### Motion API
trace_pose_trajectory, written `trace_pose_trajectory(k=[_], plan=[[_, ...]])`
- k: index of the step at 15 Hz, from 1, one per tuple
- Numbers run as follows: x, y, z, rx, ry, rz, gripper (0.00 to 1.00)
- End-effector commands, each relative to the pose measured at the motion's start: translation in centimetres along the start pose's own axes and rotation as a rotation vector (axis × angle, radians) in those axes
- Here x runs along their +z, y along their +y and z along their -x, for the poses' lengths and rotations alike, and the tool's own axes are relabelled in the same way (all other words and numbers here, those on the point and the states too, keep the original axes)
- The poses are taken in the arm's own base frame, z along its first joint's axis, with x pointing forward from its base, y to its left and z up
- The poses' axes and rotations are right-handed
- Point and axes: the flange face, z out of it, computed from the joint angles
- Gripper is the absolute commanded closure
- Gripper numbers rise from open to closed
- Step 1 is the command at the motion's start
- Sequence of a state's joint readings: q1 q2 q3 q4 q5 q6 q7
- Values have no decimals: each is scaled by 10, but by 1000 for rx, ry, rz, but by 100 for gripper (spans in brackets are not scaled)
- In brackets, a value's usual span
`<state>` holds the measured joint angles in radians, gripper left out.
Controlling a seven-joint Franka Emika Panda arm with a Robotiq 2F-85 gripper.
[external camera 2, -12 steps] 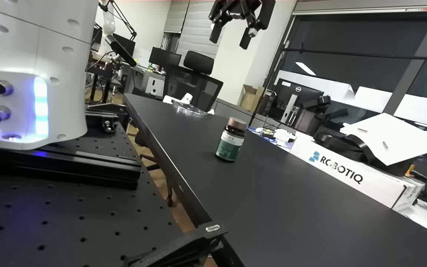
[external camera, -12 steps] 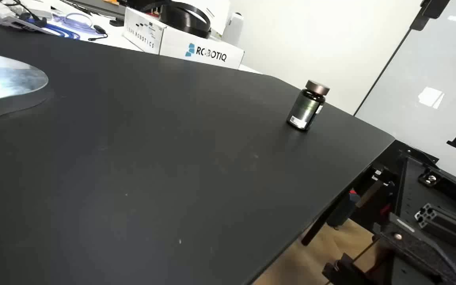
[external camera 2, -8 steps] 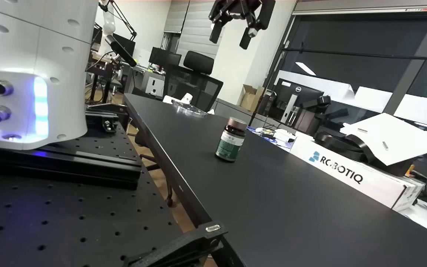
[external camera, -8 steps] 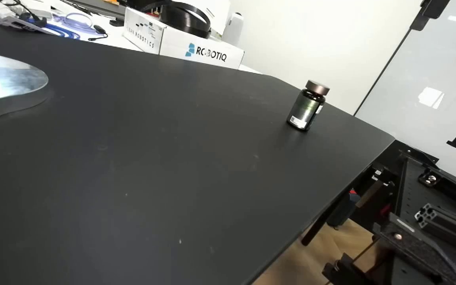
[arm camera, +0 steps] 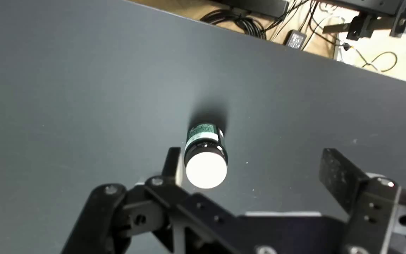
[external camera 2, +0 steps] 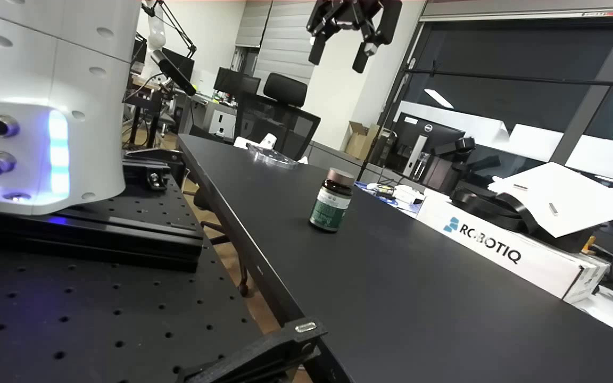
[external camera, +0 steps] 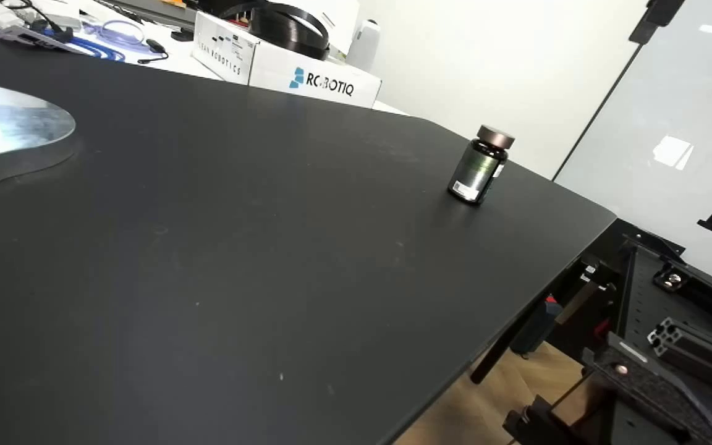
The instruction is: Move the bottle backwards
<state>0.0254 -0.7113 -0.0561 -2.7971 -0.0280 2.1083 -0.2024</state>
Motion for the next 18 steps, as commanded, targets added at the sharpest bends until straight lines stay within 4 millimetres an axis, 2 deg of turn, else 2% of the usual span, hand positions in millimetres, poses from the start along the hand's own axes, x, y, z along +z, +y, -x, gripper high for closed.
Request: trace_pose_trajectory(k=[1, 4, 5, 7, 12, 15, 18], plan=[[11, 30, -36, 1, 60, 57, 0], [34, 56, -68, 15, 104, 81, 0], [46, 59, -76, 22, 102, 72, 0], [71, 56, -89, 39, 73, 47, 0], [132, 39, -100, 54, 3, 3, 0], [154, 29, -103, 41, -29, -9, 0], [166, 24, -104, 35, -47, -15, 0]])
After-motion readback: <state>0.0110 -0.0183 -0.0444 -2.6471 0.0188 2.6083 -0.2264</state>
